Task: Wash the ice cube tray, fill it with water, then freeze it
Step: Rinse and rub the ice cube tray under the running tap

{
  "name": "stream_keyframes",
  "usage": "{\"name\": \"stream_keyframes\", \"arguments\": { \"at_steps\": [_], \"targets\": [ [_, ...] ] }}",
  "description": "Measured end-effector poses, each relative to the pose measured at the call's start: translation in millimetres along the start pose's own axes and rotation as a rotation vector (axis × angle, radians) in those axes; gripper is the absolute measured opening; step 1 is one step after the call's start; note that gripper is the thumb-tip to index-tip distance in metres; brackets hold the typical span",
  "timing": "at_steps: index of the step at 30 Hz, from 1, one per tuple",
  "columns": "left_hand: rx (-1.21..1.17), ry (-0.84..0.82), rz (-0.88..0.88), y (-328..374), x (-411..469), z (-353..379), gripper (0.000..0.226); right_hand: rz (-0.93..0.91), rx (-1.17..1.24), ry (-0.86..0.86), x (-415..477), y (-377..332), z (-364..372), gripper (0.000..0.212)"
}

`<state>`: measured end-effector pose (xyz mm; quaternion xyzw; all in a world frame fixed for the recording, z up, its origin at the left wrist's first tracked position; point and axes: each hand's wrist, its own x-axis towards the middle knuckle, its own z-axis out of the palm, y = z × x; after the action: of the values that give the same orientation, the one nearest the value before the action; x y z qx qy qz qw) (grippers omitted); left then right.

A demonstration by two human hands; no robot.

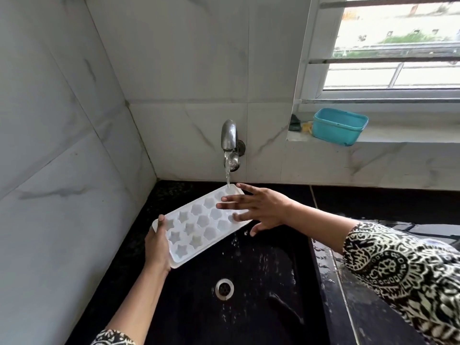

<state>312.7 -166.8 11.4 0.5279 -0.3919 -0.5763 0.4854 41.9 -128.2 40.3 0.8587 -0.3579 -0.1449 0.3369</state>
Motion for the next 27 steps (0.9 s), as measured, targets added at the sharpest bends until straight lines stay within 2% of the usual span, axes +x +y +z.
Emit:
{"name": "stream_keyframes", "arguments": {
  "at_steps": [2, 5, 10, 14, 18, 20, 22, 24, 25, 27],
  "targets": [
    [0.002, -0.007, -0.003, -1.0, -0.2, 1.2, 0.032, 0.043, 0.034, 0.017, -2.8, -2.2, 1.8, 0.066],
    [-0.009, 0.021, 0.019, 5.6, -4.6, 7.7, 0.032, 0.226, 0.207, 0.055, -2.4, -9.5, 0.3, 0.060],
    [-0.034, 0.061, 0.085, 9.7, -10.8, 17.6, 0.028, 0.664, 0.624, -0.005, 4.9, -41.8, -11.2, 0.065],
    [-0.022, 0.072, 0.065, -5.3, -17.7, 16.2, 0.028, 0.972, 0.939, -0.090, 14.0, -76.9, -27.3, 0.068],
    [-0.005, 0.089, 0.013, -27.7, -33.6, 15.0, 0.035, 1.242, 1.401, -0.171, 24.5, -84.3, -35.7, 0.063],
    [-0.026, 0.106, -0.019, -36.0, -33.2, 11.7, 0.044, 1.361, 1.645, -0.086, 24.8, -82.6, -40.1, 0.059],
    [-0.025, 0.115, -0.027, -37.1, -31.0, 10.2, 0.045, 1.468, 1.836, 0.098, 22.5, -82.8, -45.0, 0.053],
    [-0.014, 0.091, -0.024, -35.3, -30.7, 12.4, 0.042, 1.497, 1.860, 0.255, 22.0, -82.7, -49.5, 0.044],
    [-0.012, 0.079, -0.023, -34.5, -31.2, 14.4, 0.039, 1.456, 1.752, 0.252, 22.8, -82.6, -49.9, 0.038],
    [-0.023, 0.048, -0.034, -33.6, -32.9, 19.7, 0.031, 1.270, 1.374, 0.101, 25.3, -85.4, -42.9, 0.033]
  ]
}}
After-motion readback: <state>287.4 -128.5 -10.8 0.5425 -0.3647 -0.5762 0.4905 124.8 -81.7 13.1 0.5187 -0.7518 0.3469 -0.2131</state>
